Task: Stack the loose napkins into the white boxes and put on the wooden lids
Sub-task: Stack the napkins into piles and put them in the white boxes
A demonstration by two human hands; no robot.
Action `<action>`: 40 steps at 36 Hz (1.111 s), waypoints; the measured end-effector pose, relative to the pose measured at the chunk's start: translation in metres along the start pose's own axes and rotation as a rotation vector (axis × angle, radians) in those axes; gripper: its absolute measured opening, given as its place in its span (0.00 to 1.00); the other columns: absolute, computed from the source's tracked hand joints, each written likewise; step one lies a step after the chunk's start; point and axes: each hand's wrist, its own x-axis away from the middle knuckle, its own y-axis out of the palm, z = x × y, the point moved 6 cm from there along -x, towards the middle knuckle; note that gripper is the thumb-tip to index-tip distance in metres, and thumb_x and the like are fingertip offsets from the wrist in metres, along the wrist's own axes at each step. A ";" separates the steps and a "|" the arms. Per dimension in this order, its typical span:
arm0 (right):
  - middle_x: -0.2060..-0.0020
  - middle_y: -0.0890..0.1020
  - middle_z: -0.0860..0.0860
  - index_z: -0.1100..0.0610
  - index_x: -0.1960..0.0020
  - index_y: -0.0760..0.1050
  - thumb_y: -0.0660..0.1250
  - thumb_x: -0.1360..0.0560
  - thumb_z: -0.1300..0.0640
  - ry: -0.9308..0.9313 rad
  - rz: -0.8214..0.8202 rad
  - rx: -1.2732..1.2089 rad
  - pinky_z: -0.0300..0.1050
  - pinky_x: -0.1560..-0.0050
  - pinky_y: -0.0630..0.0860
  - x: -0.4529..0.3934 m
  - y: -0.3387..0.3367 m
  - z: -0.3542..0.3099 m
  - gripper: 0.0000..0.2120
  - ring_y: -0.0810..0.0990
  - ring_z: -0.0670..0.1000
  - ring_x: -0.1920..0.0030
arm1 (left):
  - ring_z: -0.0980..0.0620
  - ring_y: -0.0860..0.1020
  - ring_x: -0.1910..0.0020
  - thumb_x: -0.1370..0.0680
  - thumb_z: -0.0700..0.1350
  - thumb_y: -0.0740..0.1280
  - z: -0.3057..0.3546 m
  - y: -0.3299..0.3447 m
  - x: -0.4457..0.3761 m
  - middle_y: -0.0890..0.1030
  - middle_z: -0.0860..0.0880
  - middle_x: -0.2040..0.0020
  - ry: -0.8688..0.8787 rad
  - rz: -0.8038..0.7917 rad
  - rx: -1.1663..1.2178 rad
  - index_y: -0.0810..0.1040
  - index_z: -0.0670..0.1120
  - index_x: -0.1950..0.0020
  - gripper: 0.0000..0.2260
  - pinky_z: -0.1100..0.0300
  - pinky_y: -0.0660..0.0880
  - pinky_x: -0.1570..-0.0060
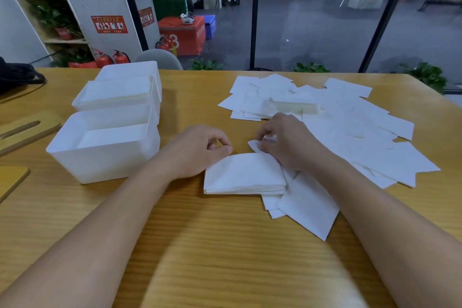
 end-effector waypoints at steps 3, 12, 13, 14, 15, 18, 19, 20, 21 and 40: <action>0.48 0.78 0.45 0.46 0.54 0.83 0.76 0.22 0.51 0.008 -0.001 -0.049 0.56 0.37 0.74 0.000 0.001 0.001 0.03 0.76 0.52 0.43 | 0.58 0.72 0.69 0.16 0.54 0.72 0.000 0.002 -0.001 0.76 0.55 0.69 0.005 0.002 0.005 0.86 0.57 0.50 0.05 0.57 0.70 0.64; 0.50 0.83 0.42 0.46 0.56 0.84 0.76 0.23 0.57 -0.105 0.181 -0.360 0.39 0.50 0.73 0.009 -0.012 -0.011 0.06 0.78 0.45 0.50 | 0.56 0.76 0.65 0.21 0.59 0.77 0.016 -0.001 -0.001 0.82 0.49 0.61 0.082 0.227 0.137 0.88 0.58 0.48 0.07 0.67 0.71 0.64; 0.51 0.83 0.42 0.46 0.55 0.84 0.76 0.23 0.58 -0.136 0.205 -0.371 0.37 0.51 0.72 0.009 -0.014 -0.014 0.07 0.78 0.45 0.50 | 0.59 0.77 0.64 0.23 0.60 0.78 0.018 0.001 -0.002 0.83 0.51 0.60 0.092 0.235 0.170 0.88 0.58 0.47 0.09 0.68 0.71 0.64; 0.51 0.84 0.41 0.46 0.55 0.84 0.76 0.23 0.59 -0.169 0.220 -0.367 0.36 0.50 0.71 0.009 -0.016 -0.017 0.07 0.78 0.44 0.50 | 0.59 0.78 0.62 0.24 0.61 0.79 0.019 0.004 -0.002 0.85 0.53 0.59 0.096 0.233 0.200 0.88 0.58 0.46 0.10 0.67 0.73 0.62; 0.51 0.84 0.42 0.47 0.55 0.84 0.75 0.23 0.60 -0.199 0.226 -0.354 0.34 0.49 0.70 0.009 -0.017 -0.021 0.08 0.78 0.43 0.48 | 0.58 0.81 0.59 0.24 0.61 0.80 0.020 0.006 -0.003 0.86 0.55 0.57 0.091 0.225 0.221 0.88 0.58 0.46 0.12 0.66 0.76 0.60; 0.48 0.84 0.41 0.47 0.52 0.84 0.74 0.22 0.61 -0.228 0.208 -0.284 0.38 0.43 0.69 0.007 -0.011 -0.022 0.08 0.76 0.42 0.44 | 0.60 0.83 0.52 0.24 0.60 0.80 0.017 0.014 -0.007 0.88 0.59 0.53 0.036 0.189 0.220 0.88 0.57 0.42 0.14 0.69 0.77 0.54; 0.45 0.84 0.40 0.46 0.49 0.84 0.74 0.21 0.60 -0.216 0.199 -0.238 0.43 0.38 0.70 0.005 -0.008 -0.019 0.09 0.75 0.44 0.42 | 0.63 0.83 0.51 0.23 0.59 0.79 0.015 0.015 -0.008 0.88 0.60 0.52 0.020 0.189 0.195 0.88 0.57 0.41 0.13 0.72 0.76 0.54; 0.42 0.84 0.39 0.45 0.46 0.84 0.73 0.20 0.59 -0.199 0.185 -0.179 0.49 0.34 0.70 0.003 -0.004 -0.015 0.09 0.75 0.46 0.39 | 0.64 0.82 0.51 0.22 0.58 0.79 0.013 0.015 -0.009 0.87 0.60 0.52 0.012 0.194 0.165 0.88 0.58 0.40 0.12 0.74 0.75 0.55; 0.39 0.83 0.40 0.45 0.42 0.84 0.72 0.19 0.58 -0.176 0.158 -0.111 0.53 0.31 0.68 0.000 0.000 -0.012 0.10 0.74 0.49 0.36 | 0.65 0.82 0.51 0.22 0.57 0.79 0.011 0.014 -0.010 0.87 0.60 0.53 0.010 0.197 0.142 0.88 0.58 0.41 0.11 0.74 0.74 0.55; 0.48 0.81 0.40 0.45 0.51 0.79 0.69 0.18 0.54 -0.245 0.231 -0.086 0.46 0.32 0.60 0.002 -0.009 -0.018 0.05 0.73 0.47 0.38 | 0.52 0.82 0.57 0.20 0.62 0.74 0.017 0.020 -0.008 0.86 0.54 0.57 0.028 0.187 0.156 0.88 0.56 0.50 0.10 0.55 0.78 0.58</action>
